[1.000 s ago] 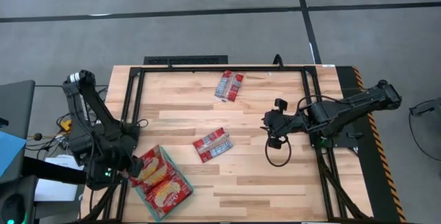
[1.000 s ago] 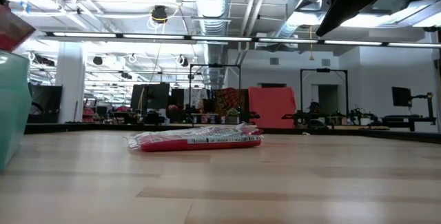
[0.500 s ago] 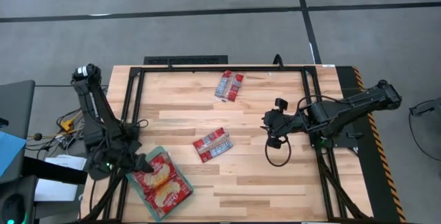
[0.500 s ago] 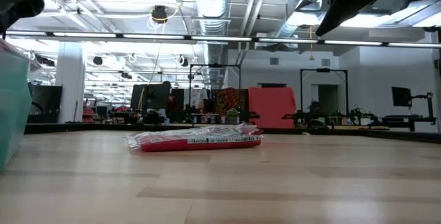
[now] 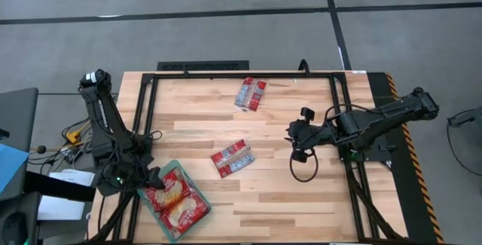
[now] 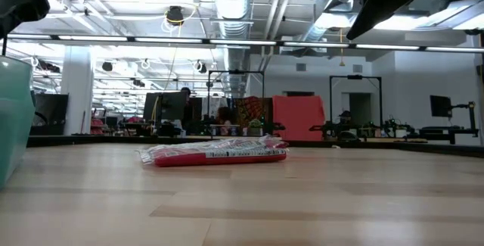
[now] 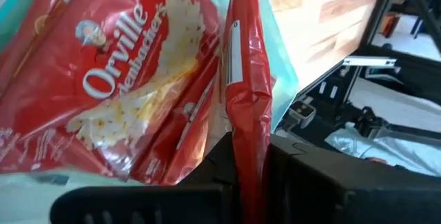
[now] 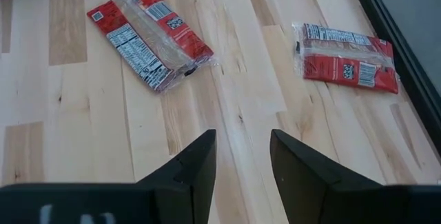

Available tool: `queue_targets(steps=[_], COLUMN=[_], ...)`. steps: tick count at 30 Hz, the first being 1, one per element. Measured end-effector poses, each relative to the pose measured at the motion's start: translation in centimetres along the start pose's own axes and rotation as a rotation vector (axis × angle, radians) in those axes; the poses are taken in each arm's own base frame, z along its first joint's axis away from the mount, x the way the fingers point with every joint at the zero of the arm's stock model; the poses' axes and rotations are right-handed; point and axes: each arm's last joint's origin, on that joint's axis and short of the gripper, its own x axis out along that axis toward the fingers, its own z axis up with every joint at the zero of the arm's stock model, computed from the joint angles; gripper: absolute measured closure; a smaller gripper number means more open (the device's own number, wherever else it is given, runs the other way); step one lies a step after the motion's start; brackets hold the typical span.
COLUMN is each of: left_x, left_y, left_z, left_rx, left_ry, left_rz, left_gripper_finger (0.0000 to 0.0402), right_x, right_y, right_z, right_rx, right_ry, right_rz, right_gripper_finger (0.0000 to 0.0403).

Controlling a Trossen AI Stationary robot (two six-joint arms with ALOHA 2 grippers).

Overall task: Sort popcorn bags into baskets
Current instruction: Put the red popcorn bag into the green bin

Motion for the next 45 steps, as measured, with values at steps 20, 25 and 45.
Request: queue_targets(steps=[20, 25, 45], left_x=[0.7, 0.7, 0.6], left_y=[-0.2, -0.2, 0.4], left_z=[1.2, 1.4, 1.7], left_rx=[0.009, 0.071, 0.151], left_ry=[-0.069, -0.085, -0.055], left_rz=[0.073, 0.085, 0.205], left_gripper_finger=[0.0365, 0.0365, 0.0242], right_x=[0.0, 0.0, 0.0], right_y=[0.0, 0.0, 0.0], right_z=[0.0, 0.0, 0.0], right_rx=[0.05, 0.053, 0.075], right_ry=[0.0, 0.0, 0.0], right_rz=[0.0, 0.0, 0.0], right_gripper_finger=[0.0237, 0.0238, 0.0242])
